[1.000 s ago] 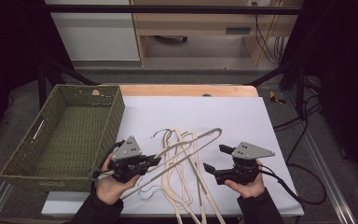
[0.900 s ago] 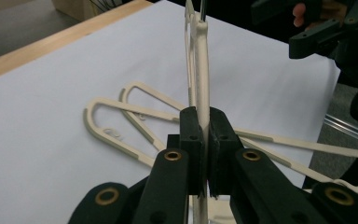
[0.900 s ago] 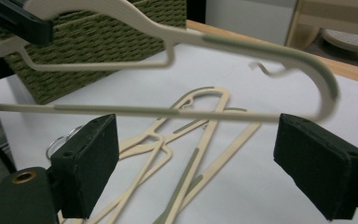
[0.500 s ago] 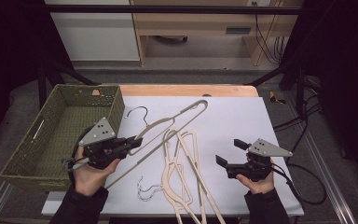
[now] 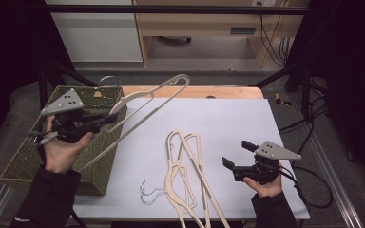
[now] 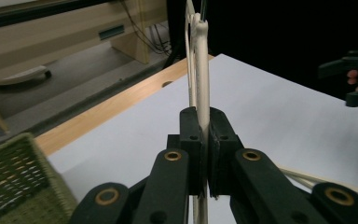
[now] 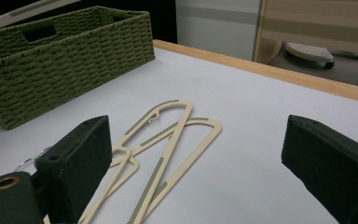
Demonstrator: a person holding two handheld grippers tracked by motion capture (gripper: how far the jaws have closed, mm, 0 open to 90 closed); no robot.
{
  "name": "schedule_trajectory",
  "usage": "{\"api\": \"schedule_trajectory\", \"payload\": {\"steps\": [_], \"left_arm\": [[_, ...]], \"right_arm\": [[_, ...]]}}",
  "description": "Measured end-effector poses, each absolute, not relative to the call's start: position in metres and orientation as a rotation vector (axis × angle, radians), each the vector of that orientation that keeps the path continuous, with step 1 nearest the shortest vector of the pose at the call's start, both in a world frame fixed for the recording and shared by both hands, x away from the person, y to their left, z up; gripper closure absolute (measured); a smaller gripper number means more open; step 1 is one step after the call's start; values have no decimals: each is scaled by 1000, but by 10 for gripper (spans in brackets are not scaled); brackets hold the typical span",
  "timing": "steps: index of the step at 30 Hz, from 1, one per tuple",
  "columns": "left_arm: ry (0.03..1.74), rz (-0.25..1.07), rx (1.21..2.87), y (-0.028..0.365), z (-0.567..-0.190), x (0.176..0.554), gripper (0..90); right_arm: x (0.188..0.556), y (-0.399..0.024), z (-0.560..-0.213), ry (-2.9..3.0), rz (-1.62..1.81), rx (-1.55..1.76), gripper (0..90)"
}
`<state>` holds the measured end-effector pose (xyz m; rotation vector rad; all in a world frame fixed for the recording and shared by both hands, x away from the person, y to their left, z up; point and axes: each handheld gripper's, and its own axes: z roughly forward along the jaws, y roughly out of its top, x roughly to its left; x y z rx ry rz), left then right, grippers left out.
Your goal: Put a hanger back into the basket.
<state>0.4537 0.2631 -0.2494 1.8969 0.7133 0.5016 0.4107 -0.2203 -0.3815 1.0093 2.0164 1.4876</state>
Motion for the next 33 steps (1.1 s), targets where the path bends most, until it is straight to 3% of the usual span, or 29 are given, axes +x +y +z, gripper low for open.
{"api": "schedule_trajectory", "payload": {"steps": [14, 33], "left_arm": [[813, 616, 1909, 344, -252, 482, 861], [1010, 611, 1908, 416, -295, 502, 861]], "right_arm": [[413, -217, -384, 2029, 1475, 1011, 83], [413, -216, -385, 2028, 1467, 1011, 81]]}}
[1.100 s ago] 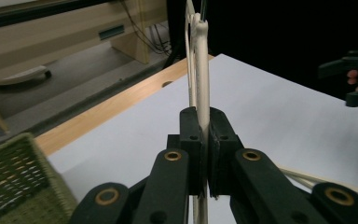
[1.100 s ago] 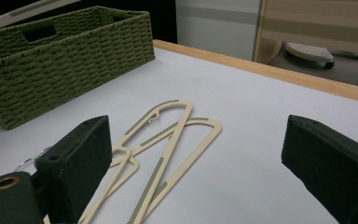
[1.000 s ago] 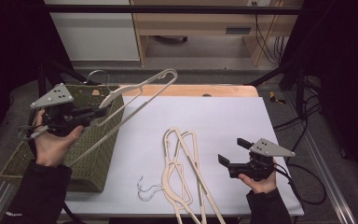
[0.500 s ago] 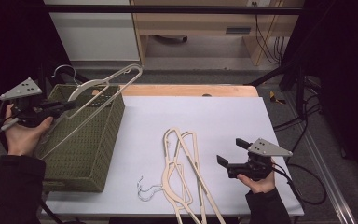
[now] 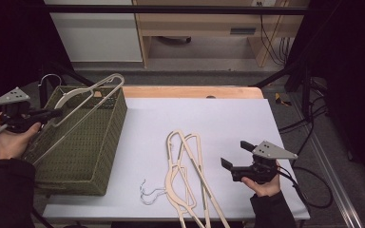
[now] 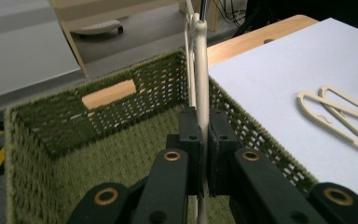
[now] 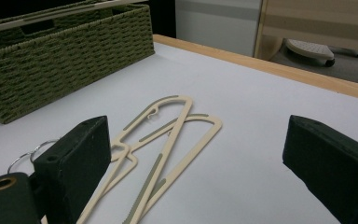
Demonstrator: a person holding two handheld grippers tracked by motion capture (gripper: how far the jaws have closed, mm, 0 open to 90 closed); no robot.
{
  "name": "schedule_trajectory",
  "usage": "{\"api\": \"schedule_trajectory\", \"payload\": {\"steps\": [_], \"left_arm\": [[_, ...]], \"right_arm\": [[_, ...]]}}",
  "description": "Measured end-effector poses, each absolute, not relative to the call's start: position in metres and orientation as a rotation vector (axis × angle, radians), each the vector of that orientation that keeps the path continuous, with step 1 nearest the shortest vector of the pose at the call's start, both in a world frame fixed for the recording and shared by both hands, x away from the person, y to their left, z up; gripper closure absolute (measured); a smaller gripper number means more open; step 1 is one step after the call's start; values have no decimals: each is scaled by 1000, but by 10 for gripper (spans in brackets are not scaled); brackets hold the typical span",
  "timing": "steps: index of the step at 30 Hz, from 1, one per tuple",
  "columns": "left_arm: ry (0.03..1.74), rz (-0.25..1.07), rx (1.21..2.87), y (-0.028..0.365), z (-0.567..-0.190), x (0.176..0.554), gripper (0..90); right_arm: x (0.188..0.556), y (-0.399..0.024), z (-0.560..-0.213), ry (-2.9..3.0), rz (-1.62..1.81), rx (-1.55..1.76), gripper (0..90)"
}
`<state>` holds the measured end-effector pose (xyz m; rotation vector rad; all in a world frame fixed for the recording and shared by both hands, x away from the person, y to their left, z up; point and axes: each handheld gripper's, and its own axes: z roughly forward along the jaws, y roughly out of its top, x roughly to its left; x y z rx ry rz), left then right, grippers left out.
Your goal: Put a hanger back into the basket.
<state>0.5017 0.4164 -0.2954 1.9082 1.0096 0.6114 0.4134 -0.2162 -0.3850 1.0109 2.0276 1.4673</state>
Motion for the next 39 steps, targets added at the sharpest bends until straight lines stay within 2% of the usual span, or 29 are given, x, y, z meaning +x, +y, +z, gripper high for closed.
{"api": "schedule_trajectory", "payload": {"steps": [13, 29, 39], "left_arm": [[1059, 585, 1933, 434, -313, 496, 860], [1204, 551, 1987, 428, -366, 505, 854], [1364, 598, 1909, 437, -370, 509, 822]], "right_arm": [[414, -216, -386, 2036, 1452, 1007, 78], [414, -215, -387, 2042, 1442, 1002, 77], [414, -215, -387, 2044, 1441, 1004, 77]]}}
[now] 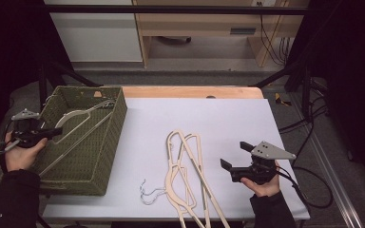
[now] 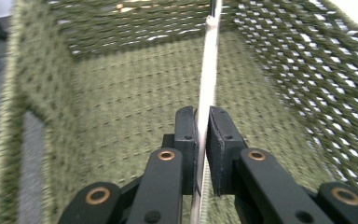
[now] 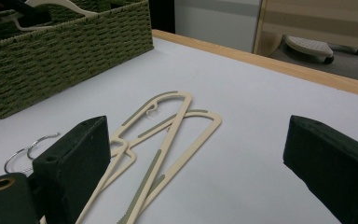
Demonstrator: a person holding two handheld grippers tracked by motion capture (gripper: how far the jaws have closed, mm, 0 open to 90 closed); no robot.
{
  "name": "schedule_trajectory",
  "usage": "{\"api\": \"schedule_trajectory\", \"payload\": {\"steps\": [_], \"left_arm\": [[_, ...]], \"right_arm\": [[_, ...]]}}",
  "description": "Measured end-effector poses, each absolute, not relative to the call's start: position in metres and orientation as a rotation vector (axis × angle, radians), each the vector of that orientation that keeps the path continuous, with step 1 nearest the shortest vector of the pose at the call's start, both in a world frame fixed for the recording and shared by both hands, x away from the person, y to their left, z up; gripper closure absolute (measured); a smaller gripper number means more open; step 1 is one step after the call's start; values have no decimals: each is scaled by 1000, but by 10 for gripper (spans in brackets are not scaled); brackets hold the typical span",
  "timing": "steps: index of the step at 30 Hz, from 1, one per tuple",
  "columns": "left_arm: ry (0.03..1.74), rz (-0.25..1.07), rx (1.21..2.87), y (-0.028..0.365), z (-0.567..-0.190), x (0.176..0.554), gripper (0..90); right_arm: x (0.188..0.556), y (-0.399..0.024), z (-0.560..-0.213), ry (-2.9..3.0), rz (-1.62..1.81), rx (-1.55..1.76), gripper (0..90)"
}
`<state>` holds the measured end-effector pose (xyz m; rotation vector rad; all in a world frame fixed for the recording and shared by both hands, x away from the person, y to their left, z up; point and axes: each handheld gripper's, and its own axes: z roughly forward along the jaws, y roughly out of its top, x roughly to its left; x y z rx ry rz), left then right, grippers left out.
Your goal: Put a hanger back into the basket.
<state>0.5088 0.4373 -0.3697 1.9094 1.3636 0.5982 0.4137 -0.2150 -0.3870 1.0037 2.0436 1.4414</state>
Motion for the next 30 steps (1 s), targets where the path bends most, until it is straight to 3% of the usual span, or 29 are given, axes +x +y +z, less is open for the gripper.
{"api": "schedule_trajectory", "payload": {"steps": [7, 18, 27, 30], "left_arm": [[1544, 615, 1884, 453, -374, 512, 785], [1643, 629, 1889, 456, -378, 508, 688], [1587, 647, 1849, 457, -368, 487, 672], [1504, 691, 1835, 446, -358, 476, 622]], "right_arm": [[414, -214, -388, 2051, 1441, 1000, 77], [414, -214, -388, 2052, 1438, 1007, 77], [415, -212, -389, 2061, 1430, 1004, 75], [414, -213, -389, 2057, 1433, 1003, 75]]}}
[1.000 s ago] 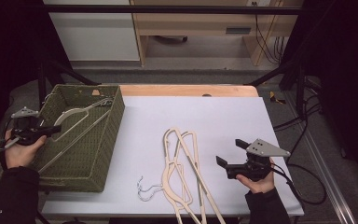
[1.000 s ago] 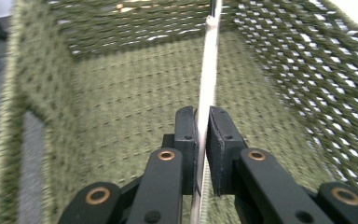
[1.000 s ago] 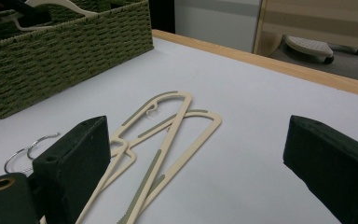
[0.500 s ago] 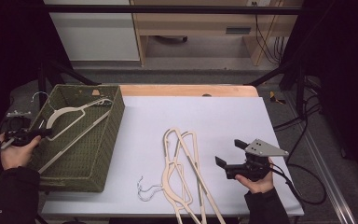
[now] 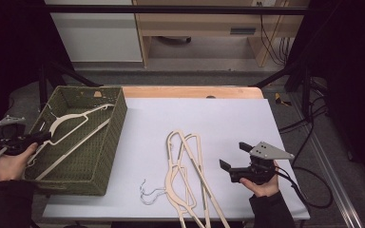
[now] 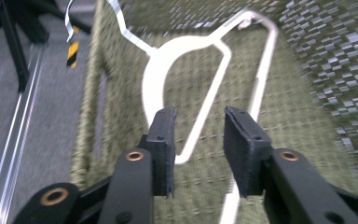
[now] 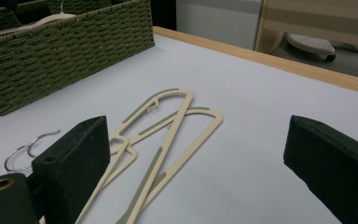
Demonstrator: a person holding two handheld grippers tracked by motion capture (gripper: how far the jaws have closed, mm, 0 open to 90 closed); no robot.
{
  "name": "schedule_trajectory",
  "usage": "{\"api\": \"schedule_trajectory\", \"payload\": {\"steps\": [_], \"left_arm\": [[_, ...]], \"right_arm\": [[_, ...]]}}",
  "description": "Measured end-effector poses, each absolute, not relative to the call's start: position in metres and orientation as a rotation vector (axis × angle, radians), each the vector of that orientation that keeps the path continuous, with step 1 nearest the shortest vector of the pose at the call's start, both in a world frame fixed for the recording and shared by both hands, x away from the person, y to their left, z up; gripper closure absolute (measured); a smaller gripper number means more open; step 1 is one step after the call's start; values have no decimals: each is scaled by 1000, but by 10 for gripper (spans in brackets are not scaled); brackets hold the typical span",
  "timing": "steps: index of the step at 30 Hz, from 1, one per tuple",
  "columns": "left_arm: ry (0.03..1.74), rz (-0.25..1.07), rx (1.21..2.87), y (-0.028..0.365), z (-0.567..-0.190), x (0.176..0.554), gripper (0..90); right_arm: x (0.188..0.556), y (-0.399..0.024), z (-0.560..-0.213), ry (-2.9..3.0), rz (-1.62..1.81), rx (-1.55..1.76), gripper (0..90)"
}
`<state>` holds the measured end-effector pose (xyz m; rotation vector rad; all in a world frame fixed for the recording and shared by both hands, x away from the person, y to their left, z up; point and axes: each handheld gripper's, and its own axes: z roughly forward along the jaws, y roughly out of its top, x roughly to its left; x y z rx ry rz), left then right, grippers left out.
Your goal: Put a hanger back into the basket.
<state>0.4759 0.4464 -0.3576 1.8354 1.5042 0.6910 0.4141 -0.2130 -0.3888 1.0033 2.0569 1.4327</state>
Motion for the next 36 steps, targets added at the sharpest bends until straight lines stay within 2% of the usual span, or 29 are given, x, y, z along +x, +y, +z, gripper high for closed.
{"api": "schedule_trajectory", "payload": {"steps": [5, 7, 9, 13, 14, 19, 22, 28, 36], "left_arm": [[1396, 723, 1786, 430, -346, 464, 549], [1341, 727, 1745, 420, -341, 459, 478], [1275, 717, 1719, 409, -337, 454, 460], [1180, 708, 1685, 385, -334, 447, 367], [1157, 704, 1680, 378, -334, 446, 308], [1073, 686, 1662, 350, -334, 443, 230], [1035, 676, 1657, 332, -334, 440, 150], [944, 623, 1664, 298, -335, 431, 99], [849, 544, 1711, 261, -349, 419, 89]], "right_arm": [[413, -214, -388, 2052, 1434, 997, 74], [412, -214, -387, 2049, 1438, 1000, 73], [412, -214, -387, 2049, 1440, 1000, 74], [412, -214, -387, 2050, 1443, 1001, 72], [412, -213, -388, 2057, 1444, 1004, 70], [412, -213, -388, 2065, 1446, 1002, 66], [411, -213, -388, 2061, 1450, 1006, 66], [410, -213, -387, 2049, 1459, 1012, 63], [410, -213, -388, 2035, 1456, 1015, 63]]}}
